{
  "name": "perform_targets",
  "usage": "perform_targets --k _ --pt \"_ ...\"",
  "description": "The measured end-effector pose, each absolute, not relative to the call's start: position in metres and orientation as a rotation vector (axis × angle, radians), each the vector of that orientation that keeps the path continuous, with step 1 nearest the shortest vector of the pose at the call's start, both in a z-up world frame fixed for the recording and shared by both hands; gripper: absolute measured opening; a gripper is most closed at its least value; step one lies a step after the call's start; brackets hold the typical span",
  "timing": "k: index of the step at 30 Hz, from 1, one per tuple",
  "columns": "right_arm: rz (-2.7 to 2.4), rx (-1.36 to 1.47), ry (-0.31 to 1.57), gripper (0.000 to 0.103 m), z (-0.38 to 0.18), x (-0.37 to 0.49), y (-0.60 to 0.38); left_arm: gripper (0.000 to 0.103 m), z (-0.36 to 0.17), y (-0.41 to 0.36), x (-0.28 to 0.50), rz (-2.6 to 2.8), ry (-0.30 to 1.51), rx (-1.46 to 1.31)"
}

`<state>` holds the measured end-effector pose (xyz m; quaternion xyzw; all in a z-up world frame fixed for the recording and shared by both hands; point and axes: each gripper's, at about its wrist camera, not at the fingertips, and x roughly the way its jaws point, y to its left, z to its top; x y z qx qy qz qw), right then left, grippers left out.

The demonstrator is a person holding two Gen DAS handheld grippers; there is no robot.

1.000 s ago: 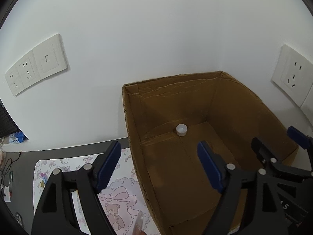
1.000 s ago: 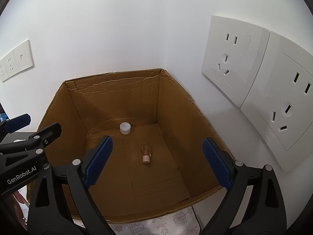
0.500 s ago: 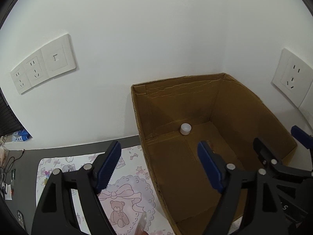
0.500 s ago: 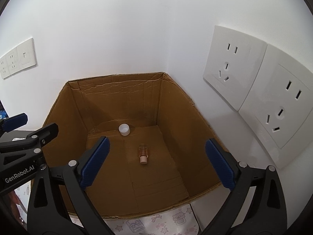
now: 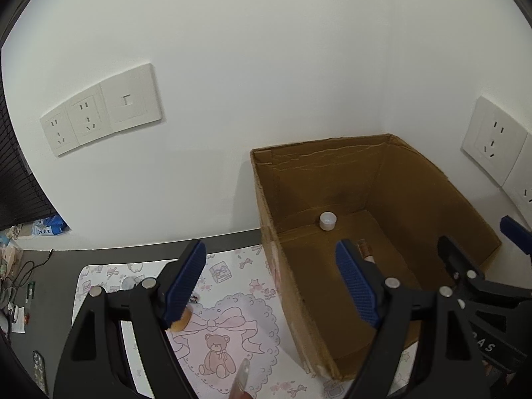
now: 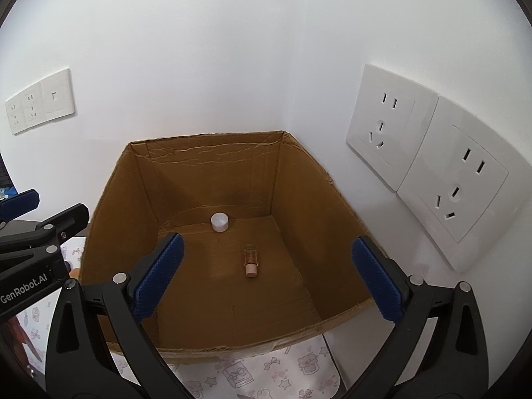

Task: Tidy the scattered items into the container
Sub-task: 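Withdraw both tools from the box back toward the mat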

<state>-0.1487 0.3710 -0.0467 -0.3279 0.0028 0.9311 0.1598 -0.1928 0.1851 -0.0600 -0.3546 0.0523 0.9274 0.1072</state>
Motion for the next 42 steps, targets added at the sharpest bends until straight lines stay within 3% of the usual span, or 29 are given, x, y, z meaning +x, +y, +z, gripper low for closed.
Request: perform_targets --k 37,39,42 --pt "2.897 -0.917 -0.044 0.102 -0.013 -0.104 0.226 0.079 -0.024 -0.008 -0.104 3.017 0.007 -1.046" --pt "2.911 -0.921 -0.048 0.102 -0.014 -0.104 0.215 0.087 -0.025 -0.018 -0.102 3.021 0.004 -1.059" --pt "2.929 -0.928 -0.048 0.102 -0.014 -0.104 0.201 0.09 -0.025 -0.034 -0.098 3.031 -0.005 -1.058"
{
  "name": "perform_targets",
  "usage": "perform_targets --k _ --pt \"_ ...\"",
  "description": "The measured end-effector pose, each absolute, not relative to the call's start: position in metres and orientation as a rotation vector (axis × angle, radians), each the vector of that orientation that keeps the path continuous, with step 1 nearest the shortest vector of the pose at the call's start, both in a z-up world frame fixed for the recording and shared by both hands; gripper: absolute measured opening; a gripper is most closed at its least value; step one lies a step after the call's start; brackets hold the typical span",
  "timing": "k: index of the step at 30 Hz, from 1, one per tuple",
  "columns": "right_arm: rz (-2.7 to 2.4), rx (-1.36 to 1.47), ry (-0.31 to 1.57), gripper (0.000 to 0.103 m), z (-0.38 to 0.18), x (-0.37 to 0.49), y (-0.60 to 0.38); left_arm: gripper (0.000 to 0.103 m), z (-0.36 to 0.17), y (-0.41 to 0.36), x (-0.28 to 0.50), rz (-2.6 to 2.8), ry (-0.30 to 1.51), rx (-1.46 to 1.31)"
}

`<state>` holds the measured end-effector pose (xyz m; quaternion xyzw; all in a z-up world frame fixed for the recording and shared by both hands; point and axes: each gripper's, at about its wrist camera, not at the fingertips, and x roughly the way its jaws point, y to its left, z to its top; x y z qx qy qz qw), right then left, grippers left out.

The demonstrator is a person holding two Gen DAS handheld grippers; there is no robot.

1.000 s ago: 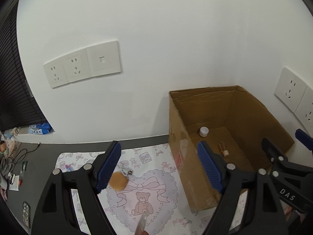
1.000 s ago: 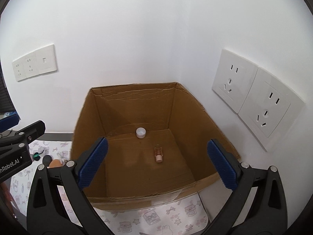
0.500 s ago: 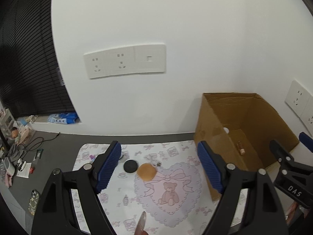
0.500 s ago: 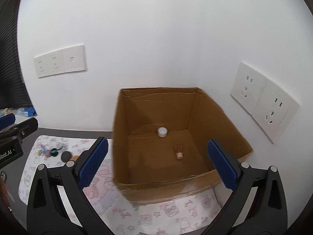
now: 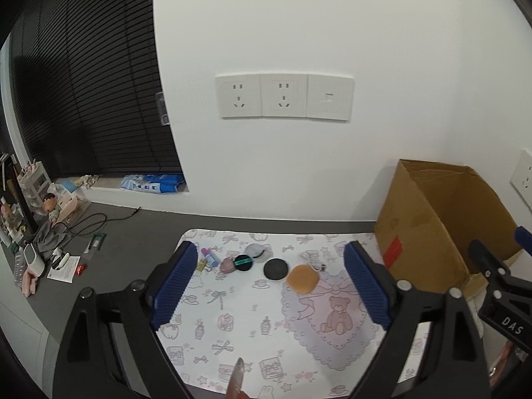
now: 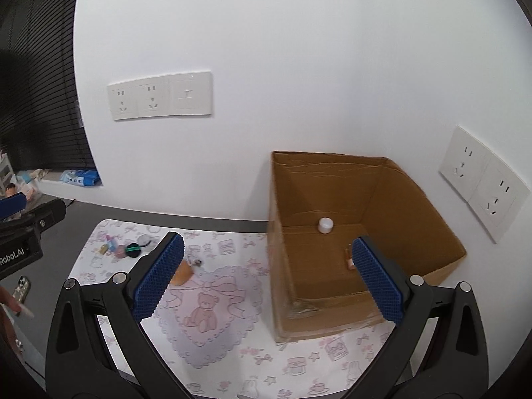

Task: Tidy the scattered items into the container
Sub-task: 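Withdraw both tools from the box back toward the mat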

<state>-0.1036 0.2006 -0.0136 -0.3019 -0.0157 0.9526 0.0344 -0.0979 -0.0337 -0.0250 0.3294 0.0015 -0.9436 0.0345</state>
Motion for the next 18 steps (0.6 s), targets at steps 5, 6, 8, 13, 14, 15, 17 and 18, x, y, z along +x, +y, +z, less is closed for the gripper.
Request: perform_targets --k 5,6,8,13,14,15,17,18 --pt "2.947 -0.943 -0.056 0.102 -0.015 -0.103 0.176 0.1 -0.023 -0.06 -0.093 -2.904 0.035 0.991" --pt "2.95 -0.948 -0.056 0.102 -0.015 -0.103 0.171 0.103 -0.022 -0.066 -0.092 -2.914 0.057 0.989" --pt "2.955 -0.955 -0.058 0.102 -0.017 -0.104 0.161 0.103 -0.022 -0.079 -0.091 -2.932 0.12 0.996" --pt "2.963 -0.975 -0.048 0.103 -0.023 -0.107 0.138 0.103 -0.028 -0.109 -0.091 -2.9 0.135 1.027" --pt "2.965 -0.983 -0.047 0.103 -0.025 -0.108 0.133 0.103 -0.029 -0.115 -0.091 -2.891 0.124 1.031" --pt "2.964 -0.99 -0.051 0.103 -0.027 -0.108 0.127 0.103 -0.031 -0.12 -0.091 -2.879 0.114 1.034" --pt "2.965 -1.0 -0.061 0.103 -0.03 -0.11 0.119 0.103 -0.036 -0.13 -0.092 -2.867 0.11 1.046" --pt "2.965 -1.004 -0.064 0.103 -0.033 -0.11 0.114 0.103 -0.039 -0.135 -0.092 -2.866 0.109 1.057"
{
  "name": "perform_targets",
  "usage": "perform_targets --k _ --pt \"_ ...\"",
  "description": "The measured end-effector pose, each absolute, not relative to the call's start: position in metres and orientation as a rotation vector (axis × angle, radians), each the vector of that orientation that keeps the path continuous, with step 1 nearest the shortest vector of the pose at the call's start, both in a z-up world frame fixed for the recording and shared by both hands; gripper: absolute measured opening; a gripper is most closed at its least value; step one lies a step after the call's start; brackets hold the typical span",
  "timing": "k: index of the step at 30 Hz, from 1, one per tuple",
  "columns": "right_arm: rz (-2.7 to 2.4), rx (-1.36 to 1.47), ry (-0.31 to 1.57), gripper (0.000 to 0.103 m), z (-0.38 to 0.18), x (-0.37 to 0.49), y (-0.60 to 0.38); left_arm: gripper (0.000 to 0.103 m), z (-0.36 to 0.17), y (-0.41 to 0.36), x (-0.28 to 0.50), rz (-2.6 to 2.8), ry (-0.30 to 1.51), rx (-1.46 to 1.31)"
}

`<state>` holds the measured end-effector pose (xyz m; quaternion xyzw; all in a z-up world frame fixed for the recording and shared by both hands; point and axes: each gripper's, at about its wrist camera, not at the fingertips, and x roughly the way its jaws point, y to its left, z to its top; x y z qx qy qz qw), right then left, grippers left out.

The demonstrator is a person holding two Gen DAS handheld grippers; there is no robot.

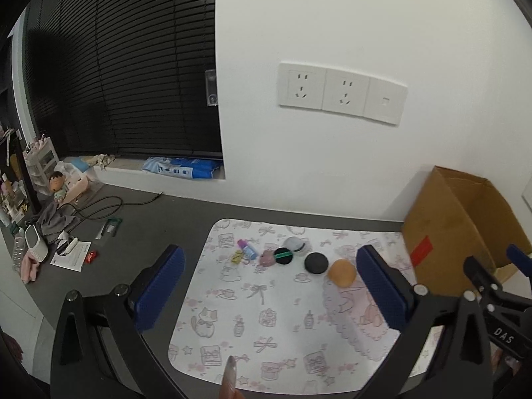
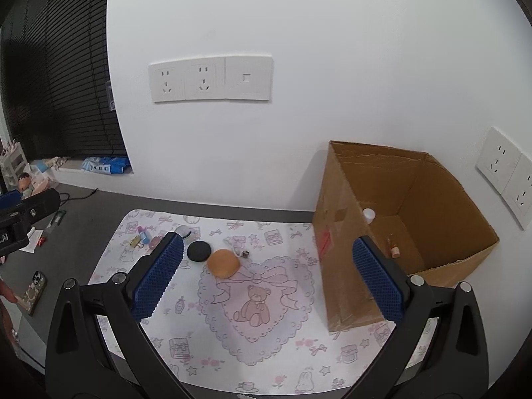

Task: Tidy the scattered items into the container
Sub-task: 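Withdraw both tools from the box back toward the mat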

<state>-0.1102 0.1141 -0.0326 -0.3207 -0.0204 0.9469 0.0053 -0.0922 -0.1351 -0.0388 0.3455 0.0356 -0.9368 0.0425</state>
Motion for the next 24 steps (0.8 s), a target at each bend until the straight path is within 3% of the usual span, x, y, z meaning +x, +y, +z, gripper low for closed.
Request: perform_targets --k 24 --pt "2.985 -1.174 -0.098 0.103 -0.11 -0.153 0.066 0.103 -0.122 -0.173 -0.13 -2.821 0.037 1.2"
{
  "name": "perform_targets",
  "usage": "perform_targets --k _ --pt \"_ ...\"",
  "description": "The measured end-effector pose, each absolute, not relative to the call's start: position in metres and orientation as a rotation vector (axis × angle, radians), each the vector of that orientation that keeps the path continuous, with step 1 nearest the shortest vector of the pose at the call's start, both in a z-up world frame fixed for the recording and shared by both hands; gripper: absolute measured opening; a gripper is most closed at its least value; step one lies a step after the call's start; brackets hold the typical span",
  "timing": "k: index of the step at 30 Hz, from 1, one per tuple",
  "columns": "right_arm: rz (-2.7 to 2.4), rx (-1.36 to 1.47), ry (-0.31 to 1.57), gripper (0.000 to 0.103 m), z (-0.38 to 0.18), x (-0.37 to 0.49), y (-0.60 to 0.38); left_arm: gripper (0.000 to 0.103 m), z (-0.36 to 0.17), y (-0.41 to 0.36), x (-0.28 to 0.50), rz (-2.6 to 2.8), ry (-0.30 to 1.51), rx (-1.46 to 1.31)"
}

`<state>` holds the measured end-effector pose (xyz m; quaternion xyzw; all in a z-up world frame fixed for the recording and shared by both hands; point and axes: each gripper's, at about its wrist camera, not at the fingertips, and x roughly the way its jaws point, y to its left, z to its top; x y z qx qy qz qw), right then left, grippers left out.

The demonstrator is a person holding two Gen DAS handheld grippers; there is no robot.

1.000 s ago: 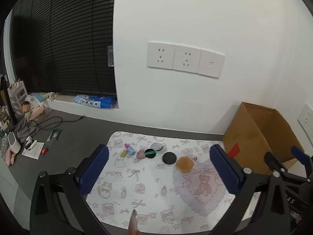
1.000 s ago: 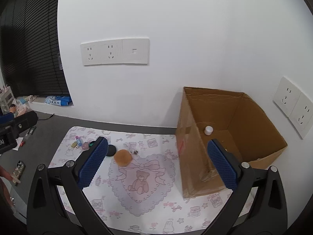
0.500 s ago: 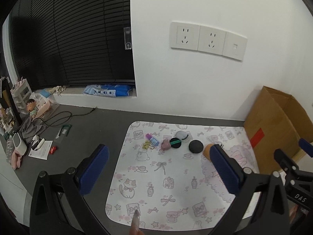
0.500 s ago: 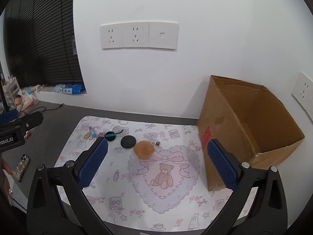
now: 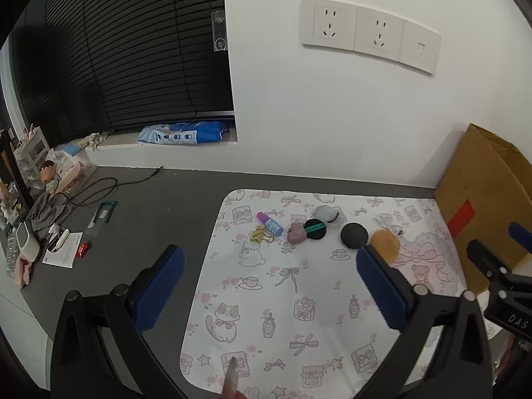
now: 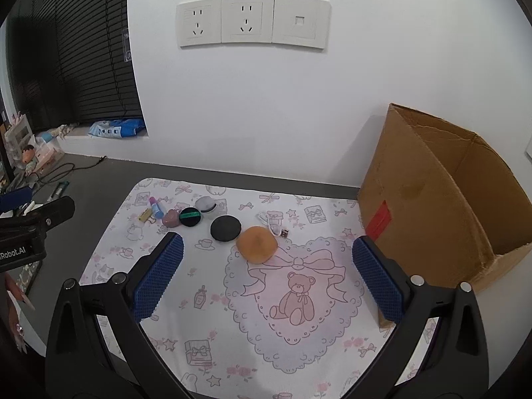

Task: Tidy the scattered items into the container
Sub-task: 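Withdraw both tools from the box back toward the mat, then grasp the orange sponge with the right gripper while the left grasps the pink heart case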

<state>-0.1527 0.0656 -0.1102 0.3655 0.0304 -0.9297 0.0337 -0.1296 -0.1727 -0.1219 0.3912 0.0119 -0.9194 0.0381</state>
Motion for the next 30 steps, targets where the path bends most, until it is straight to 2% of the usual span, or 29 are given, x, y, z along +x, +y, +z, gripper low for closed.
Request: perform_targets --k 13,30 --pt "-2.834 1.179 0.096 0.103 -0.151 -0.192 0.068 0.103 -0.17 -0.152 -0.177 -2.84 -0.018 1.304" --pt "-2.766 1.31 0.047 0.103 -0.25 -0.244 0.063 0.103 -0.273 -0.139 -0.233 -2.825 -0.019 1.459"
